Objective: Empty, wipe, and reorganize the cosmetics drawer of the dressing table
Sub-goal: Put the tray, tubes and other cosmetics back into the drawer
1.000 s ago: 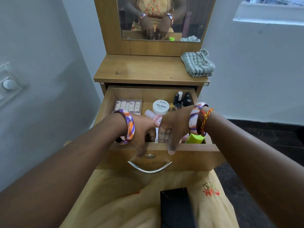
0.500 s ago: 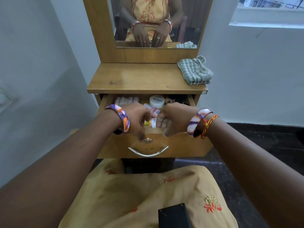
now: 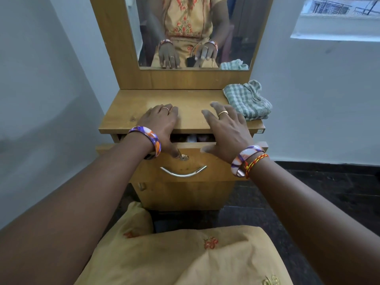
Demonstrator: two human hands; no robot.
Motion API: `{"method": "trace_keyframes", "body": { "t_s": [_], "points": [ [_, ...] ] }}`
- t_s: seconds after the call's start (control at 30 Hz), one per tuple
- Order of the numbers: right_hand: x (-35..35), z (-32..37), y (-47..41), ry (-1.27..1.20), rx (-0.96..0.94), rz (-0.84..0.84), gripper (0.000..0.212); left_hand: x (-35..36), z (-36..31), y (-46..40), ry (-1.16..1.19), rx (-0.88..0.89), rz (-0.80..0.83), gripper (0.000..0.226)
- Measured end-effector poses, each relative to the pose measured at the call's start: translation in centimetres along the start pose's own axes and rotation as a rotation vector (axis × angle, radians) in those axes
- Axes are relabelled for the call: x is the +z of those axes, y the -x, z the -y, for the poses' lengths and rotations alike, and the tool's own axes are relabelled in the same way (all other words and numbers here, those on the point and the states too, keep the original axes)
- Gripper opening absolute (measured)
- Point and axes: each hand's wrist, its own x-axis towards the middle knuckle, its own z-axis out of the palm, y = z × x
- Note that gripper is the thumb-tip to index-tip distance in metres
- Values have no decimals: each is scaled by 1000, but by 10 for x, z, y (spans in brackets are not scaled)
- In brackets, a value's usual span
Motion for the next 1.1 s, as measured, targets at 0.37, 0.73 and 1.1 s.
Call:
{"method": "trace_keyframes", "body": {
  "t_s": [0.37,0.73,1.1],
  "points": [
    [53,-3,-23,62,56,-199,64,37,5,-23,33,-25,-221,79],
    [60,-5,-25,78,39,-268,68,37,3,-20,50,-44,-260,78],
    [56,-5,-23,-128,61,-181,68,22,0,-16,218,-84,-80,89]
  ]
}}
